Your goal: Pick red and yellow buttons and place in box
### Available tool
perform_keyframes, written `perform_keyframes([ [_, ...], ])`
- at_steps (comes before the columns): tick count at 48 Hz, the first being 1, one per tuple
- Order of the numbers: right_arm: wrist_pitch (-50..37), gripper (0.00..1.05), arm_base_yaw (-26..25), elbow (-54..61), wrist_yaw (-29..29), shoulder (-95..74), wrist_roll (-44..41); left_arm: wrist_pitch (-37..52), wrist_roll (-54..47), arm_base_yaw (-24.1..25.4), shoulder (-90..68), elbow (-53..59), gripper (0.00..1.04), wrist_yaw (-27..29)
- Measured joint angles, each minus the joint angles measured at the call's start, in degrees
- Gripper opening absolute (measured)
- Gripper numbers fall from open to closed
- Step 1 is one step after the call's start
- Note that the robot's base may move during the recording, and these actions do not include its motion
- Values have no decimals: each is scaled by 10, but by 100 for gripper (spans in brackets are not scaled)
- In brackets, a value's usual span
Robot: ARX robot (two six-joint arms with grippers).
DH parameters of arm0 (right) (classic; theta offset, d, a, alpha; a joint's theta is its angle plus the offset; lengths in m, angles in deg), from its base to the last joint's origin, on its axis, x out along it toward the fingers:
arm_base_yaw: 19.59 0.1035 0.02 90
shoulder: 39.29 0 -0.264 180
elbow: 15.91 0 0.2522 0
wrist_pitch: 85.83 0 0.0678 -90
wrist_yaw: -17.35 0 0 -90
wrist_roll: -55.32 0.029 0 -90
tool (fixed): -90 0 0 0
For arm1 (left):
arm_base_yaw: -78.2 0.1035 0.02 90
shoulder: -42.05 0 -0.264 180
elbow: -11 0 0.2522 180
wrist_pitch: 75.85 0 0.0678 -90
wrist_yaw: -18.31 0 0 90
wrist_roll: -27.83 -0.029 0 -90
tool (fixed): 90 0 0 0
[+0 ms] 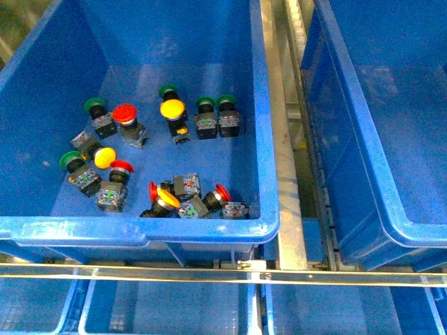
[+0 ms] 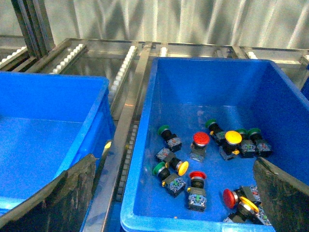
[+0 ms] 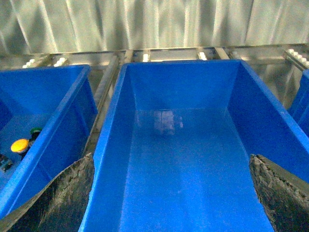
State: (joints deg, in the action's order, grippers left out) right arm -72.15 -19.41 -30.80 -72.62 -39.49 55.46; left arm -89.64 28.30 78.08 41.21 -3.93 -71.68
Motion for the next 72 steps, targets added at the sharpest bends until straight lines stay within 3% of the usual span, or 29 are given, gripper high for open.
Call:
perform_keyframes([
  [72, 0, 97, 0, 0, 0, 0, 0, 0, 0, 0, 0, 0, 97, 0],
])
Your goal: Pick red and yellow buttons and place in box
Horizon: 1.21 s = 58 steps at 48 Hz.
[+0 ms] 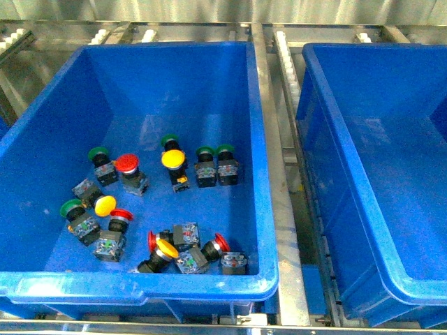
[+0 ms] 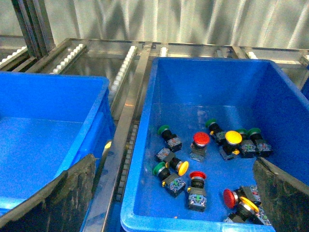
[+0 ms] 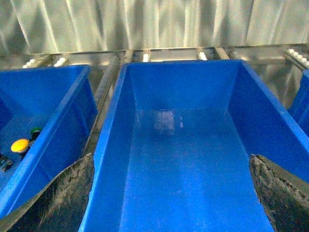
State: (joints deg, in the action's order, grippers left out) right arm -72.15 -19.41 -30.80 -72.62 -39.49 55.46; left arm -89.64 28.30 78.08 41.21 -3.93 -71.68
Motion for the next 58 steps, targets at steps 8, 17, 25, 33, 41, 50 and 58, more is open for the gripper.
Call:
perform_keyframes([
  [8, 0, 97, 0, 0, 0, 0, 0, 0, 0, 0, 0, 0, 97, 0],
  [17, 0, 97, 0, 0, 0, 0, 0, 0, 0, 0, 0, 0, 97, 0],
  [25, 0, 97, 0, 0, 1, 0, 0, -120, 4, 16, -80, -52, 97, -10],
  [33, 0, 97, 0, 0, 0, 0, 0, -57, -53, 56, -438, -195, 97, -50],
  [41, 0, 97, 0, 0, 0, 0, 0, -29, -132, 14, -592, -269, 97, -98],
  [50, 0, 97, 0, 0, 0, 0, 0, 7, -184, -16, -746, -341, 97, -115],
  [58, 0, 97, 0, 0, 0, 0, 0, 43, -217, -40, -829, -394, 97, -116],
])
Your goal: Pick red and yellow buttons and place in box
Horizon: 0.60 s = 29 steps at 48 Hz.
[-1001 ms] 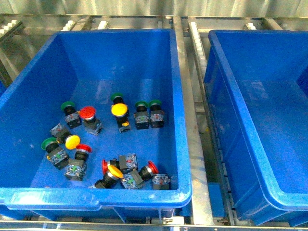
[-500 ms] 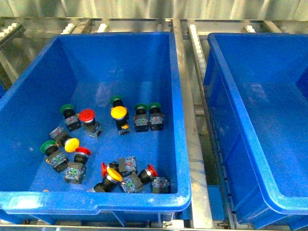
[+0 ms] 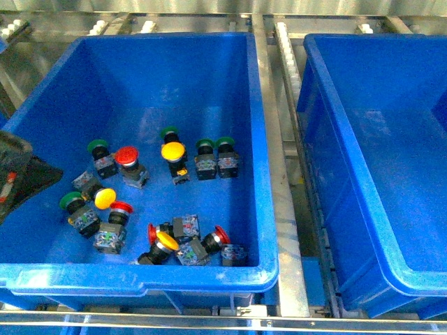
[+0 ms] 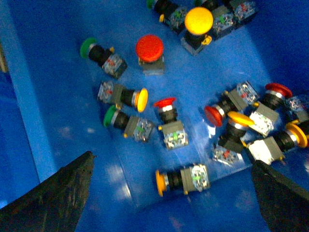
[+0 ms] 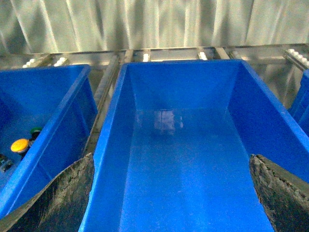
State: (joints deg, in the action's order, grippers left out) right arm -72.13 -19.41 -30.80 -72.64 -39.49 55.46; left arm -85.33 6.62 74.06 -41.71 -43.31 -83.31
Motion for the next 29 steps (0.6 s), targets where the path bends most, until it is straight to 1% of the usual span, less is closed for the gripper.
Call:
perform_keyframes([
  [5, 0, 97, 0, 0, 0, 0, 0, 3, 1, -16, -42, -34, 97, -4],
  [17, 0, 97, 0, 0, 0, 0, 0, 62, -1, -54, -142, -81, 97, 10],
  [22, 0, 97, 0, 0, 0, 0, 0, 85, -3, -57, -191, -105, 97, 10],
  [29, 0, 97, 0, 0, 0, 0, 0, 91, -4, -57, -249, -151, 97, -3],
])
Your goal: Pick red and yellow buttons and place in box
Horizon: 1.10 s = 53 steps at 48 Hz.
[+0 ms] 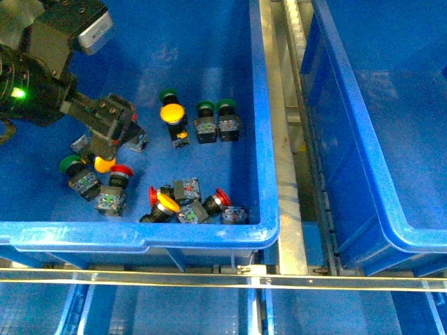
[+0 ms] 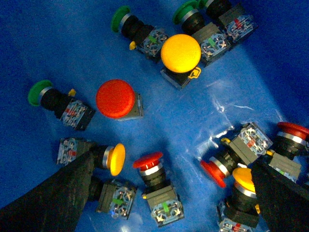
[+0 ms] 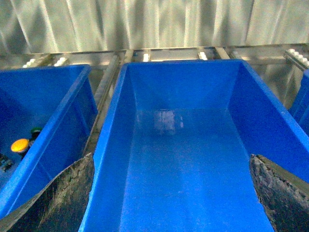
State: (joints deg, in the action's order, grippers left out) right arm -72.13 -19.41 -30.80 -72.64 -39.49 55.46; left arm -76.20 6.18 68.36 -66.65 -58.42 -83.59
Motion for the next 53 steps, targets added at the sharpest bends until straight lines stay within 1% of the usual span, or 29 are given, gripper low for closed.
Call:
perform_keyframes([
  [6, 0, 97, 0, 0, 0, 0, 0, -8, -10, -2, -51, -56, 97, -19],
  [17, 0, 97, 0, 0, 0, 0, 0, -50, -39, -17, -108, -138, 97, -57],
  [30, 0, 97, 0, 0, 0, 0, 0, -93, -91, -17, -191, -236, 97, -55],
  [41, 0, 97, 0, 0, 0, 0, 0, -93, -112, -16, -236, -281, 97, -55],
  [53, 0, 97, 0, 0, 0, 0, 0, -80, -116, -20, -261, -293, 97, -56],
])
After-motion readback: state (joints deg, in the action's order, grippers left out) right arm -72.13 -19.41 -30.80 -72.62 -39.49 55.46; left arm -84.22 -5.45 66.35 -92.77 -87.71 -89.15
